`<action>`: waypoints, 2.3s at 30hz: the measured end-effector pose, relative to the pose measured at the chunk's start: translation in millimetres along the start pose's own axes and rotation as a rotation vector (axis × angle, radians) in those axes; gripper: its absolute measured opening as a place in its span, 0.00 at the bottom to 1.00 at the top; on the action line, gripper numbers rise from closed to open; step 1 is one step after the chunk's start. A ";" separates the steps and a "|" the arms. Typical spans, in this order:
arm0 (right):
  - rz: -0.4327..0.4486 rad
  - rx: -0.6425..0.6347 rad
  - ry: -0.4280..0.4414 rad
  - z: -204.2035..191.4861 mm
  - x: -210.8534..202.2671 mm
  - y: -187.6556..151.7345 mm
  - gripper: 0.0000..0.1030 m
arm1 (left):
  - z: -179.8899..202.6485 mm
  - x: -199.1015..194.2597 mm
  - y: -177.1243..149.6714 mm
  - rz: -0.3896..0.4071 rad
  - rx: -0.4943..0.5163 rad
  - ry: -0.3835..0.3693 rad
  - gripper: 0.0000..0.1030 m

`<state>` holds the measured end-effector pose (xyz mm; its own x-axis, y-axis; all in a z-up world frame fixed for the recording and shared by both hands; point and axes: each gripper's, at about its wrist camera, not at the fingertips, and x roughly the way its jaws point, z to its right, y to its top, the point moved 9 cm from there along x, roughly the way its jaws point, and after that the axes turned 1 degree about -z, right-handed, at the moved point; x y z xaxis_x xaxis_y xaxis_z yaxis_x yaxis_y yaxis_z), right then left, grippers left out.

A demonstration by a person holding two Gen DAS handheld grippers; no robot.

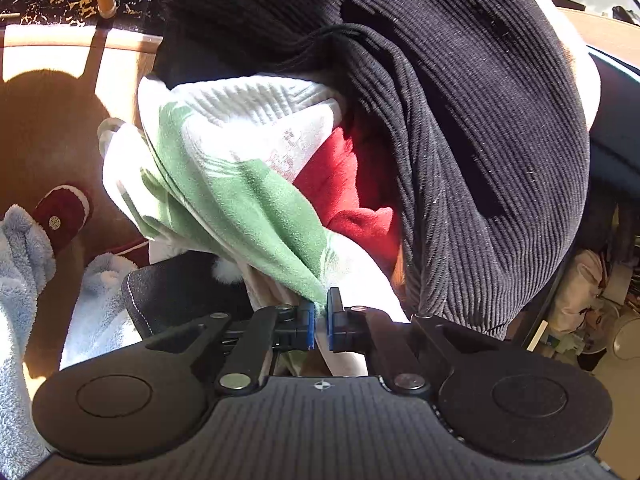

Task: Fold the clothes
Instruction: 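Lift the green-white pants out of the pile with both grippers, then carry the held pants with both grippers to the patterned table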

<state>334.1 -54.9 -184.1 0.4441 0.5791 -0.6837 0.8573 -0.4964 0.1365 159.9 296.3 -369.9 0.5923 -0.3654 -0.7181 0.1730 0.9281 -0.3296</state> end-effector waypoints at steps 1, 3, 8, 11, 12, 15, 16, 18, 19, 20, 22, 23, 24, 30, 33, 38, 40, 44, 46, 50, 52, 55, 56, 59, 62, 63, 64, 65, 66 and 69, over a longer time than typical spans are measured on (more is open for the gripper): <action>0.006 -0.011 0.020 -9.1 -5.7 0.3 0.06 | 10.1 -12.6 0.9 0.043 0.026 -0.013 0.05; 0.026 -0.036 0.064 -28.5 -18.2 0.8 0.06 | 32.3 -39.7 3.7 0.085 0.070 -0.031 0.04; 0.085 -0.068 0.198 -76.7 -57.2 3.7 0.06 | 100.9 -111.6 15.8 0.191 0.186 -0.205 0.04; 0.146 -0.095 0.280 -106.7 -90.0 5.9 0.06 | 156.5 -160.8 10.7 0.249 0.312 -0.341 0.04; 0.171 -0.104 0.310 -117.0 -103.6 6.6 0.06 | 176.2 -178.9 6.0 0.268 0.361 -0.386 0.04; 0.269 -0.145 0.408 -148.9 -154.8 8.3 0.06 | 240.7 -243.0 -26.0 0.324 0.574 -0.557 0.04; 0.320 -0.174 0.446 -160.8 -178.8 7.5 0.06 | 260.0 -264.7 -41.2 0.344 0.653 -0.619 0.04; 0.436 -0.247 0.514 -179.9 -227.3 4.4 0.06 | 296.1 -306.7 -72.7 0.379 0.810 -0.739 0.04; 0.492 -0.281 0.531 -186.5 -249.7 3.1 0.06 | 307.7 -317.9 -86.9 0.387 0.875 -0.779 0.04; 0.531 -0.296 0.519 -188.8 -266.4 3.8 0.06 | 318.1 -326.4 -100.2 0.392 0.931 -0.811 0.05; 0.553 -0.273 0.453 -183.5 -285.7 10.0 0.06 | 331.8 -321.2 -116.5 0.389 0.976 -0.815 0.05; 0.561 -0.266 0.422 -180.3 -292.7 10.6 0.06 | 338.6 -318.5 -124.6 0.388 0.999 -0.817 0.04; 0.582 -0.285 0.401 -179.7 -302.4 8.0 0.06 | 345.4 -315.9 -132.8 0.386 1.022 -0.818 0.04; 0.735 -0.294 0.307 -156.7 -363.2 -6.8 0.06 | 385.5 -300.1 -182.2 0.373 1.154 -0.831 0.04; 0.776 -0.261 0.299 -129.6 -395.6 -10.5 0.06 | 400.3 -293.2 -216.6 0.332 1.182 -0.875 0.04; 0.885 -0.232 0.286 -75.7 -452.4 -17.5 0.06 | 409.2 -288.3 -294.1 0.358 1.333 -0.906 0.04; 0.915 -0.214 0.280 -49.4 -473.0 -15.2 0.06 | 408.4 -277.5 -330.8 0.344 1.363 -0.886 0.04; 0.985 -0.203 0.311 8.4 -525.0 -8.5 0.06 | 387.6 -247.8 -413.8 0.298 1.370 -0.900 0.04; 1.009 -0.198 0.318 49.1 -560.3 -2.9 0.06 | 377.1 -233.0 -455.4 0.275 1.374 -0.908 0.04; 1.030 -0.173 0.322 140.8 -635.1 -2.8 0.06 | 356.2 -203.5 -538.4 0.228 1.381 -0.922 0.04; 1.038 -0.178 0.313 185.2 -669.7 -5.8 0.06 | 347.4 -181.9 -584.3 0.201 1.371 -0.929 0.04; 1.043 -0.144 0.249 244.1 -713.3 -7.8 0.06 | 341.6 -145.9 -642.8 0.104 1.334 -0.940 0.04; 1.037 -0.124 0.234 261.2 -724.7 -8.6 0.06 | 341.0 -137.1 -654.9 0.079 1.333 -0.939 0.04; 1.030 -0.095 0.187 300.9 -752.4 -11.8 0.06 | 336.9 -109.7 -697.8 0.023 1.347 -0.933 0.04; 1.062 -0.080 0.140 330.7 -773.4 -16.8 0.06 | 337.1 -82.1 -741.5 -0.040 1.391 -0.930 0.04; 1.079 -0.066 0.129 339.9 -778.6 -18.3 0.06 | 336.7 -72.4 -759.1 -0.063 1.413 -0.934 0.04; 1.097 -0.048 0.120 349.1 -783.8 -19.0 0.06 | 337.0 -63.9 -774.4 -0.085 1.429 -0.940 0.04; 1.112 -0.029 0.112 358.1 -788.9 -19.3 0.06 | 337.3 -55.6 -788.5 -0.107 1.437 -0.950 0.04; 1.125 -0.010 0.103 367.2 -793.9 -18.6 0.06 | 337.6 -47.3 -802.5 -0.130 1.444 -0.960 0.04; 1.153 0.022 0.054 392.7 -809.1 -10.6 0.06 | 340.4 -19.3 -839.2 -0.192 1.445 -0.987 0.04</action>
<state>-136.5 -772.1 86.1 0.9714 -0.1988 -0.1296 -0.0691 -0.7592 0.6472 271.1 -451.4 129.2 0.5990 -0.7993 0.0484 0.4631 0.3951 0.7934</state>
